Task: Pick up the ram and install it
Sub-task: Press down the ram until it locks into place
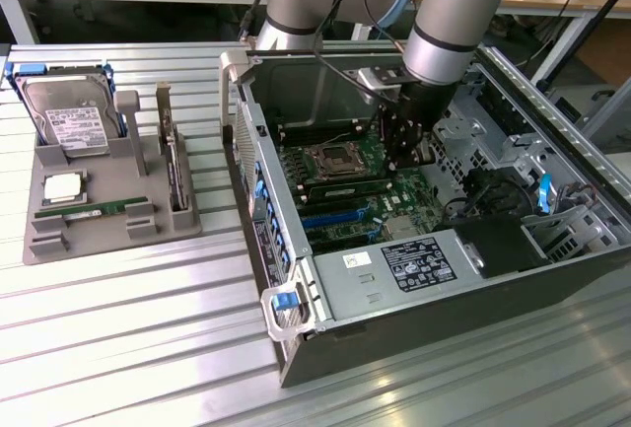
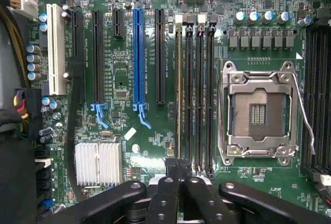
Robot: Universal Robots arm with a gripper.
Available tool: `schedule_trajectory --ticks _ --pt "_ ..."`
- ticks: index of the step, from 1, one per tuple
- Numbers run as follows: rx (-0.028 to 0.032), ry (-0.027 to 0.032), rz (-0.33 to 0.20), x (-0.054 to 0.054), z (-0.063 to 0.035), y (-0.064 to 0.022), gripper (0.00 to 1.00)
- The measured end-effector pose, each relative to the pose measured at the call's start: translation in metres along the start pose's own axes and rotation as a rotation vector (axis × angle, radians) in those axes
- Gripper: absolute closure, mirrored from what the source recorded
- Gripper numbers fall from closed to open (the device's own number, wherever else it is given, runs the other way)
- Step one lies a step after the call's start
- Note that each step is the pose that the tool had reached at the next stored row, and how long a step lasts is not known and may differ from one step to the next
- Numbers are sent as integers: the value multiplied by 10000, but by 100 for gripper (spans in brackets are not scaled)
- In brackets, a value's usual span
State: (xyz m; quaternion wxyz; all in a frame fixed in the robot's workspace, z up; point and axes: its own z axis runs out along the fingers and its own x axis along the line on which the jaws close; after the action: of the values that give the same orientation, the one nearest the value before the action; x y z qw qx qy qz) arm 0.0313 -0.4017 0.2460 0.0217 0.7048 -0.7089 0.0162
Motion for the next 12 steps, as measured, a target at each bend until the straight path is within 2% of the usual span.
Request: schedule_trajectory --ticks 3,8,11,12 --pt "57 -2 4 1 1 141 89" --pt "178 -2 11 3 4 533 89" --pt "200 -3 12 4 5 648 89" --pt "209 -3 11 4 6 730 89"
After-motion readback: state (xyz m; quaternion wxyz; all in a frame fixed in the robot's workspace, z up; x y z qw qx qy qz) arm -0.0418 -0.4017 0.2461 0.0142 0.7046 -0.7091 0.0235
